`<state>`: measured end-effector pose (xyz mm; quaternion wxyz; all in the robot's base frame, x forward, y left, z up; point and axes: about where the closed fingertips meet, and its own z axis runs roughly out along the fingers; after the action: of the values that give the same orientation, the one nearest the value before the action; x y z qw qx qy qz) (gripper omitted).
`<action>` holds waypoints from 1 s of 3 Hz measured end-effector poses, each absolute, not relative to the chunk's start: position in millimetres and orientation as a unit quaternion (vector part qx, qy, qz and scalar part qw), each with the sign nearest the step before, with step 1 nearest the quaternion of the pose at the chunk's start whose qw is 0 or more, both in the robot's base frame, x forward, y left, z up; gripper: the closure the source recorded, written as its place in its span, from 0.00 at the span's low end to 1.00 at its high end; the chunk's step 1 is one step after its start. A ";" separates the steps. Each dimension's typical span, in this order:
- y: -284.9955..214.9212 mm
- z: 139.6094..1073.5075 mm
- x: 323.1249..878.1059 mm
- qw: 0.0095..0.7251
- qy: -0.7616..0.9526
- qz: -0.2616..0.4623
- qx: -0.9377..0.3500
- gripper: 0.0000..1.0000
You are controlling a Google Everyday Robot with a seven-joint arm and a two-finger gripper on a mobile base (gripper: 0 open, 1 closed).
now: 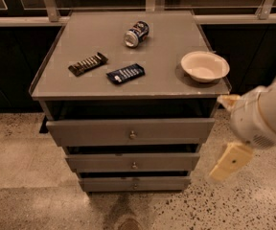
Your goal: Open middle drawer
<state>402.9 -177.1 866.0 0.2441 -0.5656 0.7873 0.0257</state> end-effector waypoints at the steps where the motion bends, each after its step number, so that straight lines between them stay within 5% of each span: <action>1: -159.2 811.4 416.4 0.272 0.788 0.058 -0.549 0.00; 3: -152.8 806.3 424.3 0.304 0.791 0.044 -0.530 0.00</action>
Offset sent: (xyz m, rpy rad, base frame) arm 0.0099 0.0155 -0.0483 0.0773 0.0001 -0.0086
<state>424.3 -152.8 806.3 0.3036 -0.5297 0.7907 0.0443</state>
